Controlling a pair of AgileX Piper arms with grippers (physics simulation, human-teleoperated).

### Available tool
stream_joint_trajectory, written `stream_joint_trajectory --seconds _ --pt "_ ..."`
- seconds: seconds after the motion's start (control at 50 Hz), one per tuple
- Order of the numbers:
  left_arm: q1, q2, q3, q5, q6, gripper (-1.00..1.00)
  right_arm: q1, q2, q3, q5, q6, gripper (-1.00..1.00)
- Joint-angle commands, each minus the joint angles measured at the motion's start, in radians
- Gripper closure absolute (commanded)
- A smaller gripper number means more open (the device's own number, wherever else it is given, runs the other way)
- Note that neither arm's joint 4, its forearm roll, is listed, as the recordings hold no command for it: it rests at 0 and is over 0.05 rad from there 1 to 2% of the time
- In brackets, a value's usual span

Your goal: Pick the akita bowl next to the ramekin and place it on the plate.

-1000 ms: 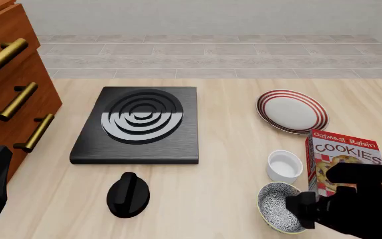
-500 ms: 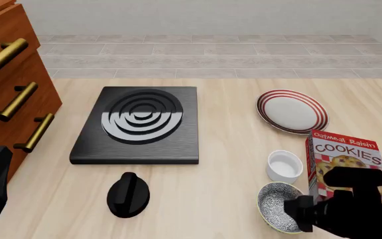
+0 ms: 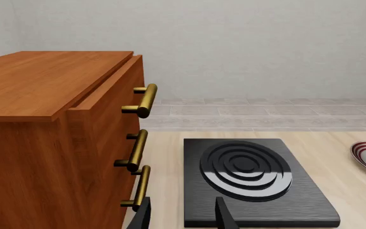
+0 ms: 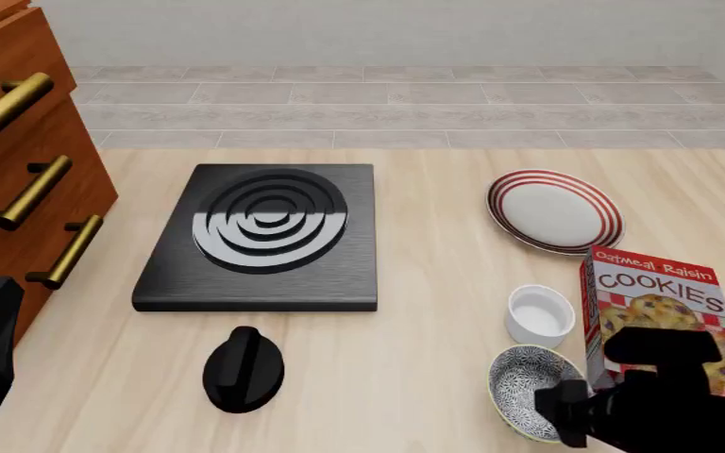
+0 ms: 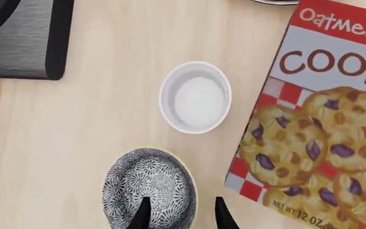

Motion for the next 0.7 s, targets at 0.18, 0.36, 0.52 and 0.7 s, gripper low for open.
stream_joint_trajectory --seconds 0.18,0.36,0.52,0.7 --pt "0.0 0.0 0.0 0.0 0.0 -1.0 0.011 0.062 0.015 -0.063 0.004 -1.0" --pt "0.0 0.0 0.0 0.0 0.0 -1.0 0.018 0.03 0.001 -0.026 -0.003 1.0" --pt "0.0 0.0 0.0 0.0 0.0 -1.0 0.021 0.011 -0.014 0.004 0.002 1.0" --pt "0.0 0.0 0.0 0.0 0.0 -1.0 0.04 -0.067 -0.061 0.105 0.019 1.0"
